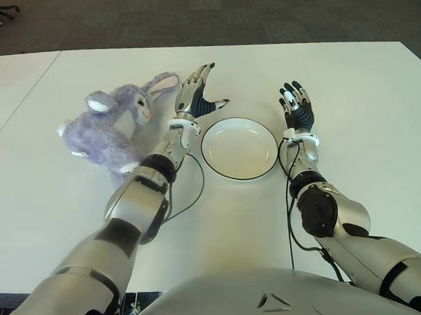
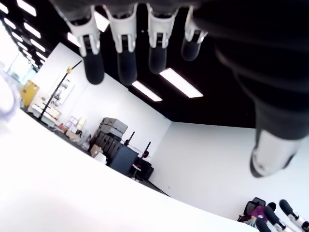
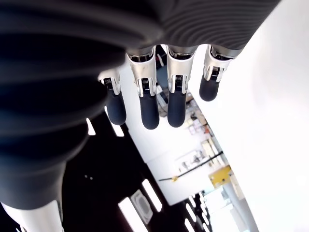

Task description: Put the doll into the plate.

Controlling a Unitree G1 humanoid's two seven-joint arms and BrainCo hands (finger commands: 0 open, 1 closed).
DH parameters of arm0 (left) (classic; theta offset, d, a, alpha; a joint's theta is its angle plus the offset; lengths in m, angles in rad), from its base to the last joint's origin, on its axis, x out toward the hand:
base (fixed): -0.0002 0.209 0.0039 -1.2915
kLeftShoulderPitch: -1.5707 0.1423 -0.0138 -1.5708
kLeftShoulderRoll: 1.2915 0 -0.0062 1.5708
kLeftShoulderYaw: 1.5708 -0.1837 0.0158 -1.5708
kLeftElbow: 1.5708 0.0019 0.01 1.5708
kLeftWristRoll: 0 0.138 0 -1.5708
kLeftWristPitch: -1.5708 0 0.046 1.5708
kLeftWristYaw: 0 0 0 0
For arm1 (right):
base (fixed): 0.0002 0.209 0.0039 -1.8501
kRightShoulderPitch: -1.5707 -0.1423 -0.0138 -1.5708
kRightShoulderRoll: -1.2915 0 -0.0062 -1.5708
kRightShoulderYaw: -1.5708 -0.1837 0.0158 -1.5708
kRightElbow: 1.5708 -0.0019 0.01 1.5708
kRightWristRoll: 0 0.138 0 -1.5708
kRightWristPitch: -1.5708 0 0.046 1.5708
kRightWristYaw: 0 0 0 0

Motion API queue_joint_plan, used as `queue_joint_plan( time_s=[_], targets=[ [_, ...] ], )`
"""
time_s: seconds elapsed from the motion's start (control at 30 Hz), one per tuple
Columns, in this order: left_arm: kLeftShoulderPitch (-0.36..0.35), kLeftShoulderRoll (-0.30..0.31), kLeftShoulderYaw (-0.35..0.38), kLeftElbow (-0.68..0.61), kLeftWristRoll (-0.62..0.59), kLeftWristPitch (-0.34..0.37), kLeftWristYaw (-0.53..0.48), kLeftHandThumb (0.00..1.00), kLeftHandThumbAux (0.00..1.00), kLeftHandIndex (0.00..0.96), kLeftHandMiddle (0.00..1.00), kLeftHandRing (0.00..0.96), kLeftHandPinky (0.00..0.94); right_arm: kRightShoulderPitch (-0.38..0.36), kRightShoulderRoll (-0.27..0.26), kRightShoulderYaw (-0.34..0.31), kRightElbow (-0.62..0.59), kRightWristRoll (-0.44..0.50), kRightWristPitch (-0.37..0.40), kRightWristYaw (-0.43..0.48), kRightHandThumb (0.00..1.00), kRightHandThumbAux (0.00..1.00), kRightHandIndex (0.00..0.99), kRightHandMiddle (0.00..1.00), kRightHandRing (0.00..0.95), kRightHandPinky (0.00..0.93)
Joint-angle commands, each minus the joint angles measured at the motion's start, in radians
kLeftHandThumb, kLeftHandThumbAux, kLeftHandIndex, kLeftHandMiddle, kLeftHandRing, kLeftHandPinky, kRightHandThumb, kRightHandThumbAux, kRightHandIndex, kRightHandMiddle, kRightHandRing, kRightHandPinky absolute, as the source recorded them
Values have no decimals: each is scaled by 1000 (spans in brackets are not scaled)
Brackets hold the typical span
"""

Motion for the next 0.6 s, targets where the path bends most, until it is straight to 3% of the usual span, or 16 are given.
queue_joint_plan(
  time_s=[0.03, 0.37, 0.6],
  targets=[
    [-21, 30, -23, 32, 17, 52, -15, 129, 605, 57, 113, 134, 166, 210, 83, -26, 136, 23, 138, -44, 0, 766, 182, 203, 169, 144],
    [-61, 40, -24, 38, 8, 90, -42, 156, 591, 50, 102, 114, 147, 211, 80, -32, 135, 31, 136, -28, 0, 784, 187, 208, 173, 150],
    [-135, 24, -15, 30, -4, 127, -74, 177, 583, 49, 103, 118, 159, 212, 76, -31, 135, 29, 137, -27, 0, 775, 181, 204, 164, 141]
  ],
)
